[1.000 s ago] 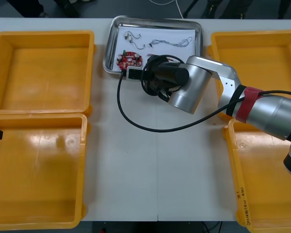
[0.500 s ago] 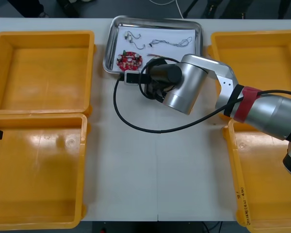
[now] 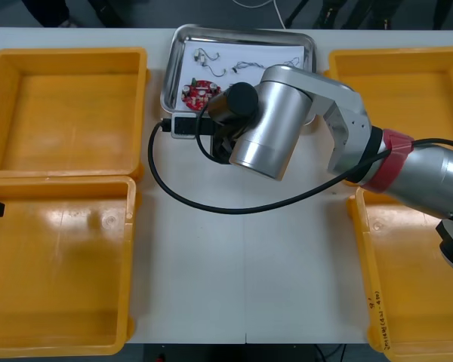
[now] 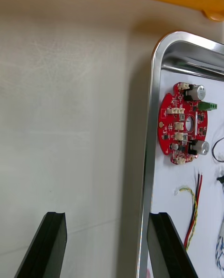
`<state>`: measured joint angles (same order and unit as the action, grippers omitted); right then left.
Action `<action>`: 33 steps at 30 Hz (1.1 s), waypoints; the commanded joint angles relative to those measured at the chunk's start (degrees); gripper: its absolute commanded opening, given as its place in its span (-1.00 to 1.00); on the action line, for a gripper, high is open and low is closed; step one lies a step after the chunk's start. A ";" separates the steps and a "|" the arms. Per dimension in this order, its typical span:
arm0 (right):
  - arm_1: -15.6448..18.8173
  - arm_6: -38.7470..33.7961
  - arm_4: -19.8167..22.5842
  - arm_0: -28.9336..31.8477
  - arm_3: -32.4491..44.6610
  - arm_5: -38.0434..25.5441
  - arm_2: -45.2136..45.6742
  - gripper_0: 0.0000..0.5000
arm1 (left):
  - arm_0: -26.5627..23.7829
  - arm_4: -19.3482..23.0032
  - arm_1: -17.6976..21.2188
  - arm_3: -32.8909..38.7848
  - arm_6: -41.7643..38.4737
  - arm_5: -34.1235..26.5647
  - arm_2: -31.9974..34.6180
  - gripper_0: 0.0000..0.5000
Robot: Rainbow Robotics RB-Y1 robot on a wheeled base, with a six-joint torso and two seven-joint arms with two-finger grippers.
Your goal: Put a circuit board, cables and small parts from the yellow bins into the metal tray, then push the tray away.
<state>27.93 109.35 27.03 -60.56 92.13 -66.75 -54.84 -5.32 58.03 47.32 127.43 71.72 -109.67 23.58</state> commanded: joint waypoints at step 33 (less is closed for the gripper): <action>13.21 -50.64 12.17 30.77 45.51 -43.25 41.21 1.00 | 0.84 0.42 2.69 1.59 4.56 -0.33 1.38 1.00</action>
<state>37.96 63.58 37.25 -32.05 136.60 -109.76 -18.67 -5.30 58.04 47.34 127.47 71.72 -109.67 23.58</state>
